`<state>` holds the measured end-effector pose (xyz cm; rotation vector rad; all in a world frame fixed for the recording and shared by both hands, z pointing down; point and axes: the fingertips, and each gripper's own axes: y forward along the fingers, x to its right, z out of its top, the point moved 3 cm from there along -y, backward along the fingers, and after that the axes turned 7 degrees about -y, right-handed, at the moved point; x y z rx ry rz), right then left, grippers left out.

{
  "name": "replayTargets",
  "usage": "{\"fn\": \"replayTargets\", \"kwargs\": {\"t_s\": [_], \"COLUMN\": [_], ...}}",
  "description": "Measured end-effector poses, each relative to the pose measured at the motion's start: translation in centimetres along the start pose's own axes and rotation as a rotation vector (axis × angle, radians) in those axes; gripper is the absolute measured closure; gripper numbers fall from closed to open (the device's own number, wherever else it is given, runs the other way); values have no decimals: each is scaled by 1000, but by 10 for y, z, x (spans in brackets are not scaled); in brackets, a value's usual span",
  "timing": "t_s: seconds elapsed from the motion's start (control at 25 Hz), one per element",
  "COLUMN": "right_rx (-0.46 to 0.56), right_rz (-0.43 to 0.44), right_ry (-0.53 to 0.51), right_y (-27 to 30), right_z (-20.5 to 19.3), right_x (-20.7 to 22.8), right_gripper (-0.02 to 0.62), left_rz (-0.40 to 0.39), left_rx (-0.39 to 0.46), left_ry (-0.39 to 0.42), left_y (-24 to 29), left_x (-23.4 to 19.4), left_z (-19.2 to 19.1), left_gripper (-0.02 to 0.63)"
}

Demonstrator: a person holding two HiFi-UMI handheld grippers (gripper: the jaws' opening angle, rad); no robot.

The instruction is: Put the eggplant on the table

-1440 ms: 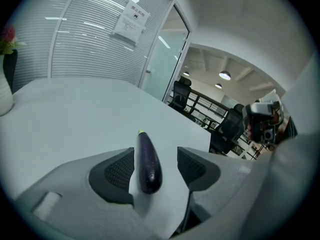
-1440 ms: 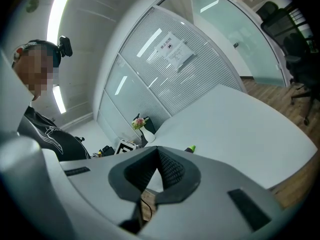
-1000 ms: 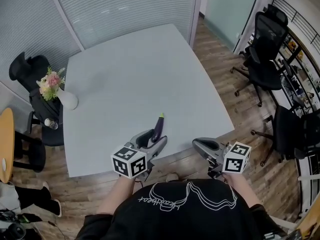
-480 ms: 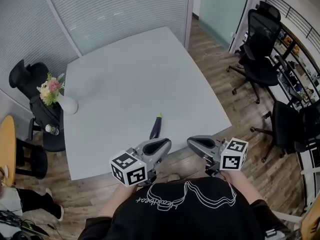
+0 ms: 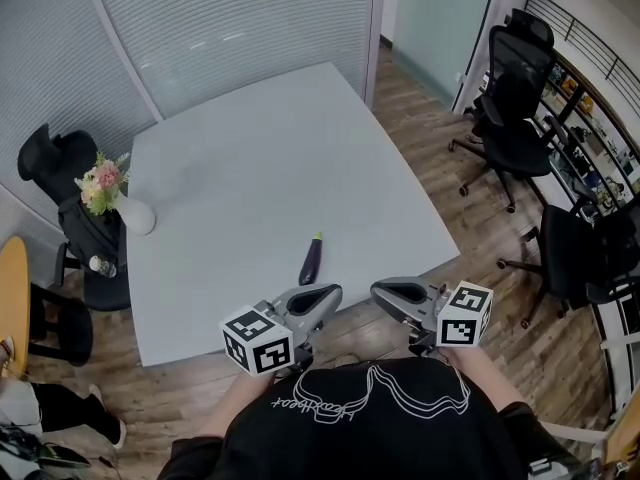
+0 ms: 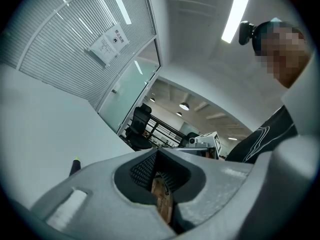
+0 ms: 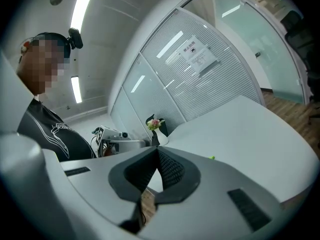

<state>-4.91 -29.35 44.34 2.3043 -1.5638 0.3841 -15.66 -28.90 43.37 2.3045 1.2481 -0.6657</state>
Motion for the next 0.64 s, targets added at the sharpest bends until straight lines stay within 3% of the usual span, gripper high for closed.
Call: {"fn": "replayTargets", "kwargs": {"t_s": [0.28,0.4,0.64], "right_rx": [16,3,25], "right_rz": [-1,-7,-25], "right_ry": [68,55,22], "right_y": [2,4,7], "right_z": [0,1,8], "right_x": [0,-3,-8], "right_gripper": [588,588,588], "left_rz": [19,71,96], "left_rx": [2,5,-1], "left_ry": [9,46,57], "left_y": [-7,-12,-20], "left_x": [0,-4,-6], "left_z": [1,2,2], "left_gripper": [592,592,592]}}
